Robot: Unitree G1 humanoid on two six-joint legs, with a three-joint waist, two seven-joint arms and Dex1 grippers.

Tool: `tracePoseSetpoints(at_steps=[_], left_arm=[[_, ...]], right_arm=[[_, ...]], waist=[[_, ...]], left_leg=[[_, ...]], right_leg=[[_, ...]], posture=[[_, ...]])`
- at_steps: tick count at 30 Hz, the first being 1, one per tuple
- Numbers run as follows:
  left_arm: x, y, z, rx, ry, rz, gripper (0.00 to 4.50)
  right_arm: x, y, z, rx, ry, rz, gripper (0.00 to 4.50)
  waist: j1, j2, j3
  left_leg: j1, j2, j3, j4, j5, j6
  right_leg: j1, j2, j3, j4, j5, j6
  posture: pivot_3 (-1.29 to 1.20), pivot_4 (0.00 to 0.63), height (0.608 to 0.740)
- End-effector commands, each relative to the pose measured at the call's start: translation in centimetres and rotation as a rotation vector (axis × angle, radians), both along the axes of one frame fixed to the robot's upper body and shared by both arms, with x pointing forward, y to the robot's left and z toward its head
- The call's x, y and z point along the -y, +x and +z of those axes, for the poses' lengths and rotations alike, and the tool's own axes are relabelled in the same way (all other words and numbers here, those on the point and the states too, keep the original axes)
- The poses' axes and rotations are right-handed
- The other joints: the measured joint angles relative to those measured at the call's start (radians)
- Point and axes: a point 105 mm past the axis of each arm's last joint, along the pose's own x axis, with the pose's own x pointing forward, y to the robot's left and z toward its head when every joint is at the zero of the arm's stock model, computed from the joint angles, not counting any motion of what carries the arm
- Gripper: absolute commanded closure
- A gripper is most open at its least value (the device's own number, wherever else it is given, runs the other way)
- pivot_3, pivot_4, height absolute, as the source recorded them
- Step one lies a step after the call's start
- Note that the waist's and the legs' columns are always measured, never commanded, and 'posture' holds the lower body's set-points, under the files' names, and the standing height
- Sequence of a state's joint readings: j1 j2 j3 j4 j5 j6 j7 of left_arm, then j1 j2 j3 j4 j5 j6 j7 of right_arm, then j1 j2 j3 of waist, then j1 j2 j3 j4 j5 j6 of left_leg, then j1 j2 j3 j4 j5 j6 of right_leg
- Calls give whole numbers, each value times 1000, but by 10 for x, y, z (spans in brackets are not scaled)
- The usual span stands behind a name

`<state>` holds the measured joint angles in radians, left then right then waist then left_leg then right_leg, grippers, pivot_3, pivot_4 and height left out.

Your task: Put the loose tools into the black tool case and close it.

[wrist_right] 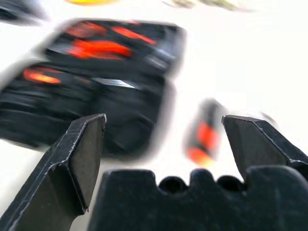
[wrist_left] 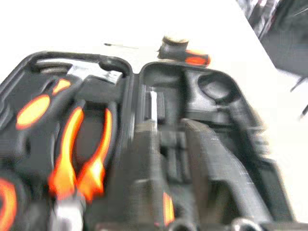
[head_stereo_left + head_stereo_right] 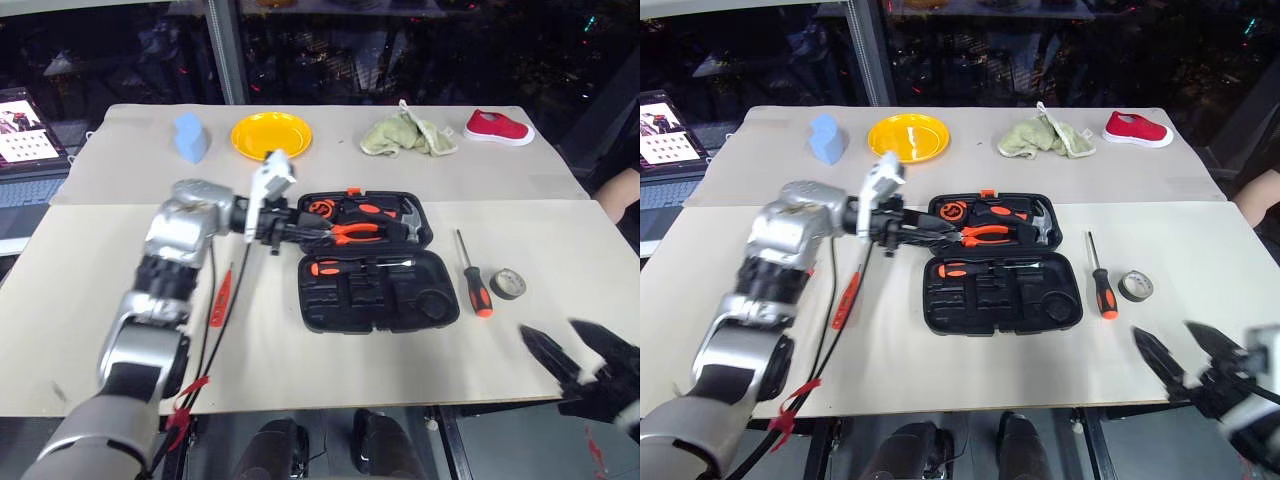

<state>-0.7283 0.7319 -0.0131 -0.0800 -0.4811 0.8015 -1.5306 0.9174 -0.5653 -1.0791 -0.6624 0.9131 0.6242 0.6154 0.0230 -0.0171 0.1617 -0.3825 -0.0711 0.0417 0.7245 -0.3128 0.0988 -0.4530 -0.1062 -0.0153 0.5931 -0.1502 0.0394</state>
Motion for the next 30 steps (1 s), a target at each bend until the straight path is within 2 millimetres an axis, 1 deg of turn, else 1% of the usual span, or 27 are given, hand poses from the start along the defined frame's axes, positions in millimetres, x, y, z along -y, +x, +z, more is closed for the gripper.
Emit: tracePoseSetpoints(at_steps=[1,2,3,4,7,9,12,13,14,15,17,18,22,25,30], left_arm=[[-4,-25,6,-12,24,-58,43],[-4,-28,6,-17,27,-59,43],[-4,-31,6,-20,24,-62,43],[-2,-32,7,-18,17,-62,43],[4,-32,7,-9,-2,-64,43],[7,-33,6,-5,-6,-71,43],[10,-35,5,1,-5,-83,43],[11,-36,5,1,-5,-85,43],[12,-36,5,11,-2,-82,43],[13,-35,5,24,1,-77,43],[15,-33,3,40,6,-61,43],[15,-33,2,44,8,-56,43],[21,-30,2,68,8,-47,43],[23,-29,5,74,-3,-43,43],[20,-24,7,91,6,-20,43]], right_arm=[[23,-12,17,7,-59,-26,0],[25,-8,20,11,-61,-18,0],[24,1,24,24,-59,2,0],[22,12,26,39,-50,23,0],[11,39,24,56,-23,89,0],[0,56,19,51,-13,135,0],[-24,84,10,52,30,220,0],[-30,90,8,52,40,236,0],[-37,98,3,46,48,252,0],[-43,105,-2,42,50,265,0],[-50,120,-13,30,43,259,0],[-52,125,-16,26,39,253,0],[-58,145,-37,-23,66,212,0],[-64,152,-43,-26,85,213,0],[-71,155,-51,-35,108,215,0]], waist=[[-5,2,0],[-6,1,1],[-8,1,1],[-12,1,1],[-22,1,1],[-20,1,1],[-16,1,1],[-15,1,1],[-13,1,1],[-11,1,1],[-11,-1,1],[-11,-1,1],[-4,-1,1],[-3,-1,1],[-6,-1,1]], left_leg=[[3,0,0,-1,-2,2],[7,0,0,-1,-2,2],[11,1,0,-1,-2,1],[14,2,0,-1,-2,0],[15,2,0,0,-1,-2],[17,3,0,-1,1,-4],[16,4,0,-3,3,-7],[14,4,0,-4,4,-8],[13,4,0,-6,8,-13],[13,4,0,-7,11,-10],[13,4,-1,-11,12,-8],[12,3,-1,-11,12,-8],[10,2,-2,-12,11,-8],[9,1,-2,-12,11,-7],[10,0,-2,-12,11,-6]], right_leg=[[4,-1,0,0,-3,4],[7,-1,0,0,-5,3],[13,-2,1,0,-8,0],[15,-4,3,0,-8,1],[20,-4,6,0,-8,1],[21,-4,5,2,-8,1],[17,-1,4,2,-5,2],[15,-1,4,2,-4,-1],[13,0,3,2,-2,-5],[12,0,3,1,-1,-10],[11,0,2,1,-1,-12],[10,0,2,1,-1,-12],[8,0,0,0,-1,-12],[8,0,0,0,-2,-11],[8,2,0,1,-2,-11]], posture=[[0,150,740],[0,150,740],[0,150,740],[0,150,740],[0,150,740],[0,150,740],[0,150,740],[0,150,740],[0,150,740],[0,150,740],[0,150,740],[0,150,740],[0,150,740],[0,150,740],[0,150,740]])
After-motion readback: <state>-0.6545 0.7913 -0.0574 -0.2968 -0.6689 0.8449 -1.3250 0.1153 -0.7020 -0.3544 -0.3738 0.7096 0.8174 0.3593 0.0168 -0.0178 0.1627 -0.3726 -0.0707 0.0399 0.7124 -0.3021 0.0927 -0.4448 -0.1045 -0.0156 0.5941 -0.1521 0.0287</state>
